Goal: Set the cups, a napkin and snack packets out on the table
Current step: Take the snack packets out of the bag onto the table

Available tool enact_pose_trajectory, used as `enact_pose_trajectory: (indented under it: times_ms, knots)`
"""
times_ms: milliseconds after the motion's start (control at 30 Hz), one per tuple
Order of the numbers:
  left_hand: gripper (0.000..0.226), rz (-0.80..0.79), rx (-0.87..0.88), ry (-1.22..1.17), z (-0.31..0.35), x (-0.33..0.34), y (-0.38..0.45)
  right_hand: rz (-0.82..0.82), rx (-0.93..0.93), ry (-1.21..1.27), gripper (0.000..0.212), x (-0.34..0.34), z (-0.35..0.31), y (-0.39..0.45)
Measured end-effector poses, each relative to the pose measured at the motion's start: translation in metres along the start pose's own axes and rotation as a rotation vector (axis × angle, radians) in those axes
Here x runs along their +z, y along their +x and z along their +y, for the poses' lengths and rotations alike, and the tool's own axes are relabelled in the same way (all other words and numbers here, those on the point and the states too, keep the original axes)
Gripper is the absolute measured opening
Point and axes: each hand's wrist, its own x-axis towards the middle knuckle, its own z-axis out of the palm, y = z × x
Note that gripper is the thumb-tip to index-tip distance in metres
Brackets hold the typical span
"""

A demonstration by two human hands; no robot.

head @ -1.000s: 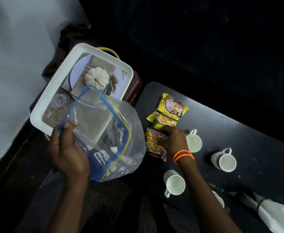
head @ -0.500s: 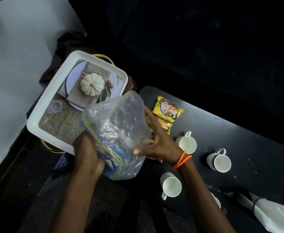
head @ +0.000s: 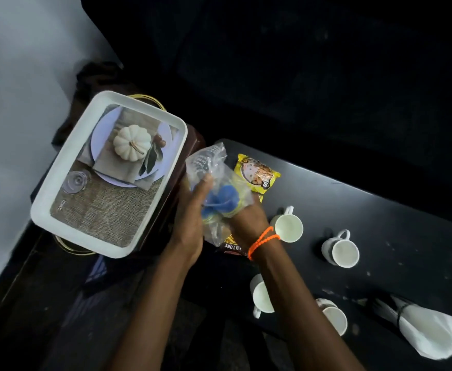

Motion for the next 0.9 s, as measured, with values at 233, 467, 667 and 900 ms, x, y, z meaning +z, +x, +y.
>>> enact_pose_trajectory:
  times_ms: [233, 467, 667, 900]
  knots:
    - [0.004, 0.259, 0.134, 0.15, -0.028, 0.04, 0.02, 0.208, -0.269, -0.694, 0.025, -0.042, -0.018, -0.008]
    - [0.009, 0.322, 0.236, 0.488, -0.033, 0.083, 0.02, -0.062, -0.394, -0.648, 0.106, -0.098, -0.032, -0.054]
    - [0.015, 0.155, -0.021, 0.24, -0.057, 0.139, -0.013, 0.171, -0.423, -0.661, 0.085, -0.137, -0.008, -0.073]
    - [0.032, -0.194, -0.143, 0.061, -0.096, 0.194, -0.036, 0.502, -0.277, -0.335, 0.039, -0.206, 0.017, -0.109]
